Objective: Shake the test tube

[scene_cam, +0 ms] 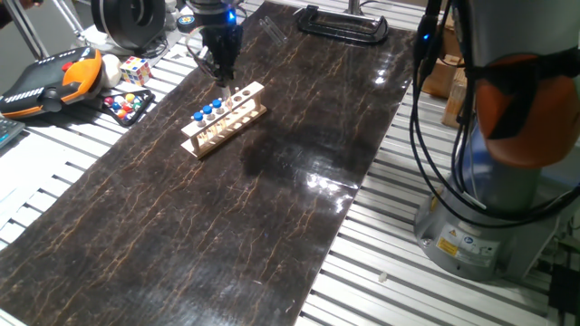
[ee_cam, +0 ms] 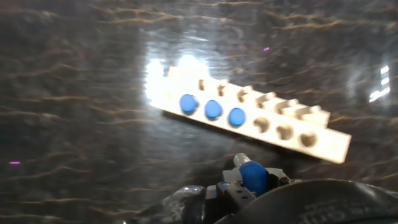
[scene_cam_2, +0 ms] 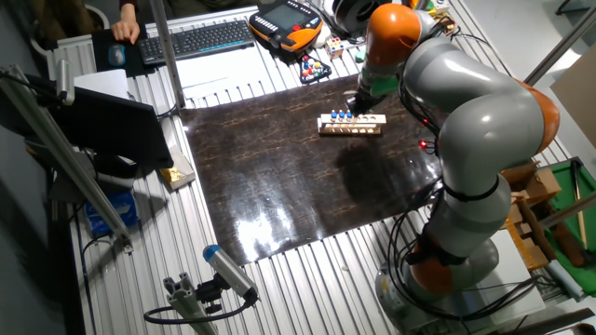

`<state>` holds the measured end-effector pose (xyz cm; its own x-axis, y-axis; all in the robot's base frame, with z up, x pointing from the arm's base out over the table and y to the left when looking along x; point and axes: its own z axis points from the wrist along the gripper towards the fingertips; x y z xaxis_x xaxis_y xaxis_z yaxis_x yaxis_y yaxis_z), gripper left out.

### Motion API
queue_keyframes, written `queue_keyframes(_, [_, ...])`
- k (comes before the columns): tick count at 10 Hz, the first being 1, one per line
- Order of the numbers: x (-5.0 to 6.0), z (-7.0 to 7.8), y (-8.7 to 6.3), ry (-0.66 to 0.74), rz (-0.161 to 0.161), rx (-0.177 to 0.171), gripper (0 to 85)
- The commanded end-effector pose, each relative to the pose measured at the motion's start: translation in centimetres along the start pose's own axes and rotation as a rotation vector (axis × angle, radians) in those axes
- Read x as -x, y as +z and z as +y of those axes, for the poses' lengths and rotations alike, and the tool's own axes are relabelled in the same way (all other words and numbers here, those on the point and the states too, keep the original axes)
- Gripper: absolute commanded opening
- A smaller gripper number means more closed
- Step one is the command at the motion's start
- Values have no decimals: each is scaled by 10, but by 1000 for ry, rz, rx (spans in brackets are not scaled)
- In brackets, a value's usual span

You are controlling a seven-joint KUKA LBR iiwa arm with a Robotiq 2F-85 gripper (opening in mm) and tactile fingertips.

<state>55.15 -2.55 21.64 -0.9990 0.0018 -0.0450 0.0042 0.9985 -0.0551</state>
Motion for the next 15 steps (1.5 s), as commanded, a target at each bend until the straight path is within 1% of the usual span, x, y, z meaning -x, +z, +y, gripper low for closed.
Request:
queue_keyframes(1, [1, -16, 0, -6, 3, -41, 7])
queue_keyframes(2, [3, -27, -2, -6, 9, -76, 7])
queue_keyframes(3, [4, -35, -6, -9, 10, -124, 7])
queue_keyframes(4, [5, -42, -9, -20, 4, -179, 7])
queue_keyframes(5, [5, -51, -12, -28, 3, -220, 7])
queue_keyframes(6, [5, -53, -12, -36, -3, -220, 7])
queue_keyframes(7, [5, -48, -10, -16, -7, -153, 7])
queue_keyframes(8, [4, -39, -9, -10, -13, -110, 7])
queue_keyframes(9, [3, -28, -9, 4, -9, -69, 7])
queue_keyframes(10, [3, -21, -9, 14, -8, -21, 7])
queue_keyframes(11, [1, -15, -7, 17, -14, 31, 7])
queue_keyframes(12, [1, -10, -6, 31, -14, 97, 7])
queue_keyframes(13, [0, -4, -8, 51, -8, 145, 7])
queue_keyframes(14, [0, 3, -12, 53, -3, 146, 7])
queue_keyframes(15, [-1, 10, -16, 59, 3, 157, 7])
